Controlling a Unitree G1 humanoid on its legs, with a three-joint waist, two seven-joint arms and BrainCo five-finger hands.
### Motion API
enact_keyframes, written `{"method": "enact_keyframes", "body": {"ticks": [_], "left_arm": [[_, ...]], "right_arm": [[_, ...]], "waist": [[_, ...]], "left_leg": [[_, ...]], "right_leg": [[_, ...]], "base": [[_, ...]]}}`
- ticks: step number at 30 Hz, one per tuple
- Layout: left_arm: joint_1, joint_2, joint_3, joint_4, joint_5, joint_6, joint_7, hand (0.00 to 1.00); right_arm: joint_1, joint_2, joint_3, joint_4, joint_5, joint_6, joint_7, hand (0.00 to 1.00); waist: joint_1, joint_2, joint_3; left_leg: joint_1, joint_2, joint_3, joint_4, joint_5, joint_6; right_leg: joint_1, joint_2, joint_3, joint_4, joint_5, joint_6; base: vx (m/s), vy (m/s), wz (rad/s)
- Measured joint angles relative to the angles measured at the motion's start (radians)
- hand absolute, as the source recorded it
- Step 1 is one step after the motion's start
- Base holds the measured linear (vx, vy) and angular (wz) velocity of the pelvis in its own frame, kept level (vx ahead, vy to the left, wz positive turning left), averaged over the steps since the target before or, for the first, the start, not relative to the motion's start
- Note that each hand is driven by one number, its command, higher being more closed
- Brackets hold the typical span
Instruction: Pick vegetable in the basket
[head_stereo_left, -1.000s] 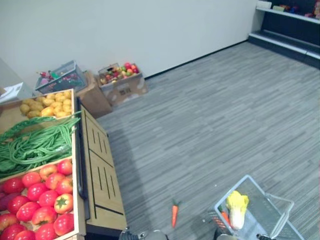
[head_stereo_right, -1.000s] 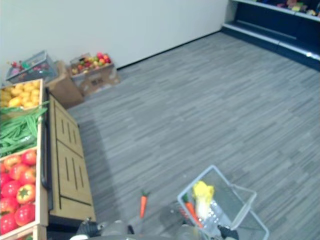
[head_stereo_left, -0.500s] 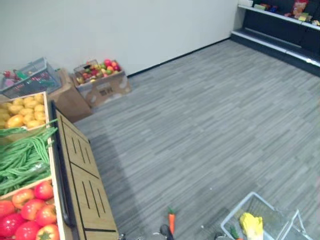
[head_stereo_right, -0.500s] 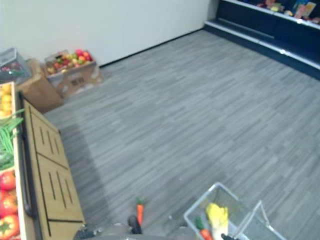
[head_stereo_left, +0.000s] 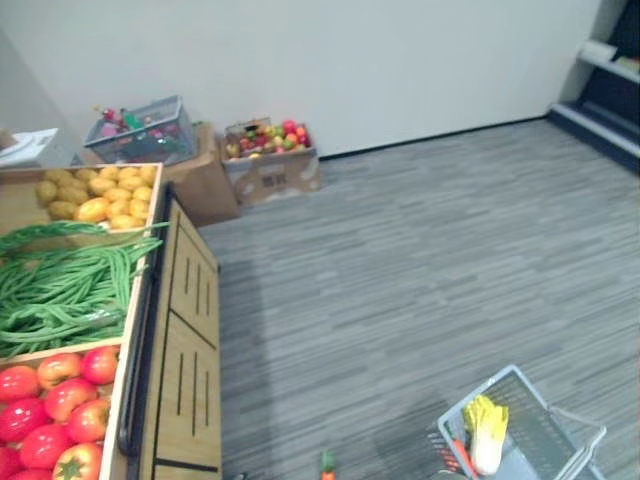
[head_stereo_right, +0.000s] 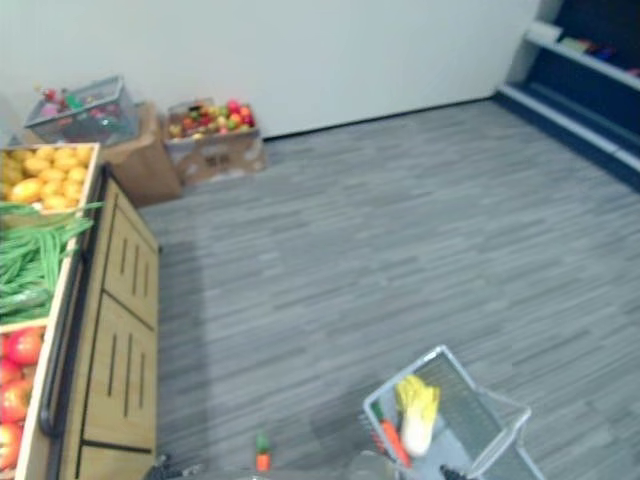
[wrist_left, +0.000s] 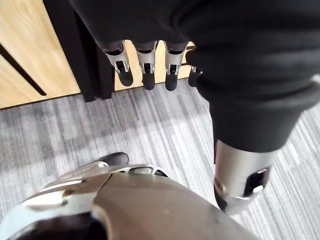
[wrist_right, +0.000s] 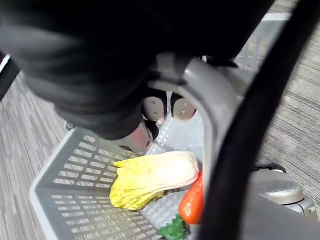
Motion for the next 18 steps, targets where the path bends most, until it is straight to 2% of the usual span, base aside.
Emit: {"method": "enact_keyframes", "body": {"ticks": [2,4,6,12,18], "left_arm": [[-0.011,0.002,0.001,0.001,0.030,0.000,0.006,0.00],[-0.012,0.004,0.002,0.000,0.036,-0.001,0.007,0.00],[-0.010,0.003,0.004,0.000,0.037,0.000,0.007,0.00],[-0.008,0.002,-0.001,0.000,0.075,-0.001,0.006,0.00],[-0.010,0.008,-0.030,-0.001,0.107,-0.001,0.007,0.00]], "right_arm": [[-0.003,0.004,0.003,0.000,0.000,0.002,0.001,1.00],[0.000,0.013,0.010,0.004,-0.001,0.008,0.002,1.00],[0.004,0.018,0.011,0.005,-0.001,0.021,0.002,1.00],[0.006,0.019,0.033,0.012,-0.023,0.023,0.001,1.00],[0.005,0.019,0.041,0.011,-0.056,0.021,0.014,1.00]], "waist": [[0.005,-0.003,0.000],[0.005,-0.002,-0.002],[0.006,-0.002,-0.003],[0.004,0.002,-0.006],[0.002,0.011,-0.012]], "left_leg": [[0.005,0.019,-0.027,-0.017,0.022,-0.010],[0.007,0.048,-0.058,-0.017,0.042,-0.013],[0.015,0.055,-0.061,-0.017,0.044,-0.013],[-0.021,0.046,-0.081,0.019,0.046,-0.010],[-0.016,0.039,-0.068,0.003,0.055,-0.001]], "right_leg": [[0.032,0.020,-0.039,-0.031,-0.040,0.008],[0.102,0.054,-0.093,-0.103,-0.040,0.008],[0.142,0.070,-0.116,-0.141,-0.040,0.007],[0.190,0.069,-0.171,-0.216,-0.017,0.017],[0.213,0.072,-0.181,-0.263,0.003,0.022]], "base": [[0.15,-0.187,0.44],[0.12,-0.172,0.50],[0.06,-0.078,0.34],[0.02,-0.003,0.22],[0.00,0.011,0.04]]}}
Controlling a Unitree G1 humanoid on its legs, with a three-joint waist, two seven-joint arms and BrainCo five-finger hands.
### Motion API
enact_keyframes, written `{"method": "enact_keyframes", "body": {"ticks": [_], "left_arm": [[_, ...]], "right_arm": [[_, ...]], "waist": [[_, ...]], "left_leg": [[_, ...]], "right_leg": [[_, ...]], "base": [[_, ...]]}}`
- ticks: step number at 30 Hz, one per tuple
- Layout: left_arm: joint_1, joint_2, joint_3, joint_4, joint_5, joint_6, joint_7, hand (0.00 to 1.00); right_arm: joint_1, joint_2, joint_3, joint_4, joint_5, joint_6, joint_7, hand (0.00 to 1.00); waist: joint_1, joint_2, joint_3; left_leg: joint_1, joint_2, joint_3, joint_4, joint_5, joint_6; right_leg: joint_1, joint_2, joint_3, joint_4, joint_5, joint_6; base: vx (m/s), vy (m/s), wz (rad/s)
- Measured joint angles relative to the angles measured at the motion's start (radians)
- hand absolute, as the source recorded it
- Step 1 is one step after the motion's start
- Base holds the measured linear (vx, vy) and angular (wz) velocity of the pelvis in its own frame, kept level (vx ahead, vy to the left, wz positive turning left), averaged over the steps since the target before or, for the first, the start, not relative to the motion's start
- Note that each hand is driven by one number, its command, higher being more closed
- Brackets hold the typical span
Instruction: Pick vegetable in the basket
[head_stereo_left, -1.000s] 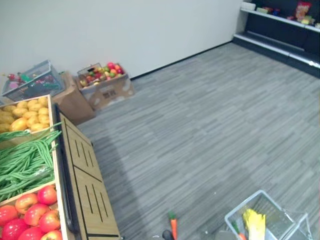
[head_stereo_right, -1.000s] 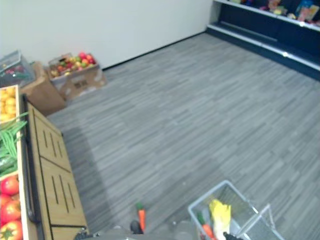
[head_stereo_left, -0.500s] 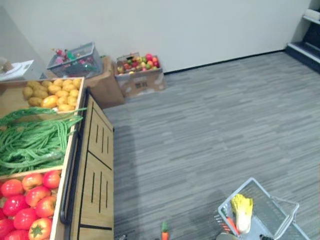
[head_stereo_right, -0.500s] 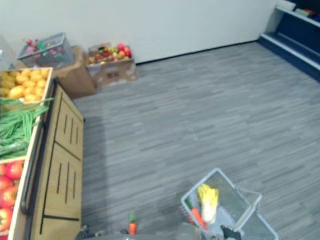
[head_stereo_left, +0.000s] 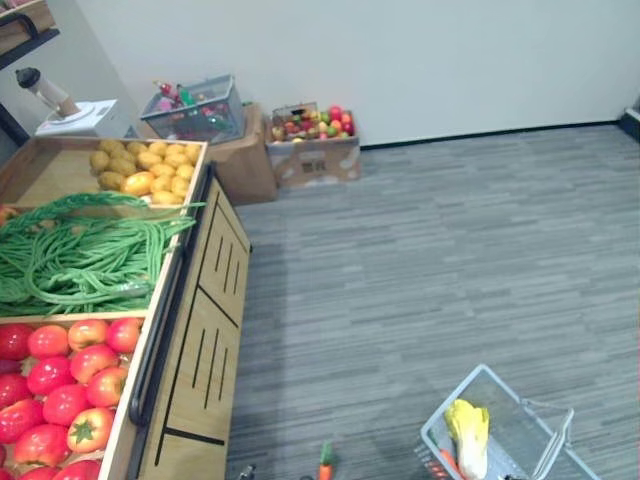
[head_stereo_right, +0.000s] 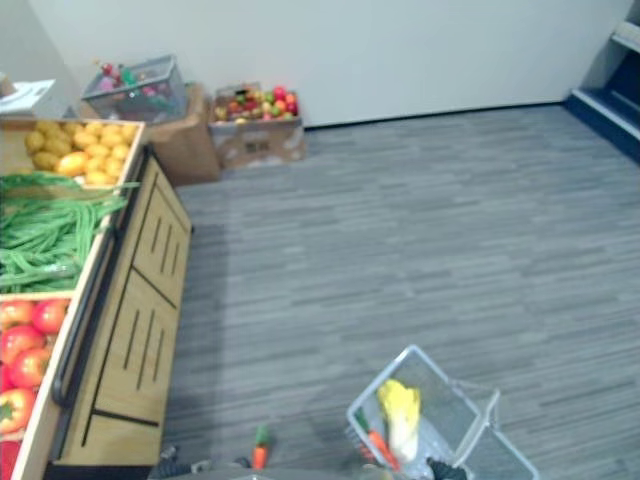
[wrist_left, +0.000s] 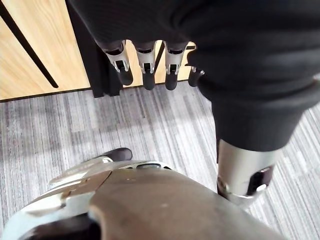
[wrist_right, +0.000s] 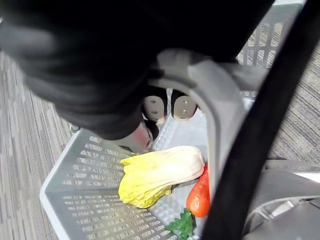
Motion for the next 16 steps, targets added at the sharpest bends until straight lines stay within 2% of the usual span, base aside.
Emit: {"method": "enact_keyframes", "body": {"ticks": [7,16], "left_arm": [[-0.007,0.011,-0.039,0.000,0.041,0.002,0.003,0.00],[-0.003,0.005,-0.036,0.009,-0.010,0.004,-0.003,0.00]], "right_arm": [[0.001,0.004,0.000,0.001,-0.019,0.001,0.004,1.00],[0.002,0.013,-0.001,-0.001,-0.019,0.004,0.005,1.00]], "waist": [[0.000,0.000,0.001],[0.000,0.002,0.001]], "left_leg": [[0.022,-0.007,0.017,-0.049,0.032,0.003],[0.043,-0.009,0.028,-0.083,0.036,0.004]], "right_leg": [[0.028,0.008,-0.010,-0.046,0.027,0.000],[0.043,0.016,-0.009,-0.077,0.046,0.002]], "base": [[-0.01,0.004,0.02],[-0.03,0.012,0.02]]}}
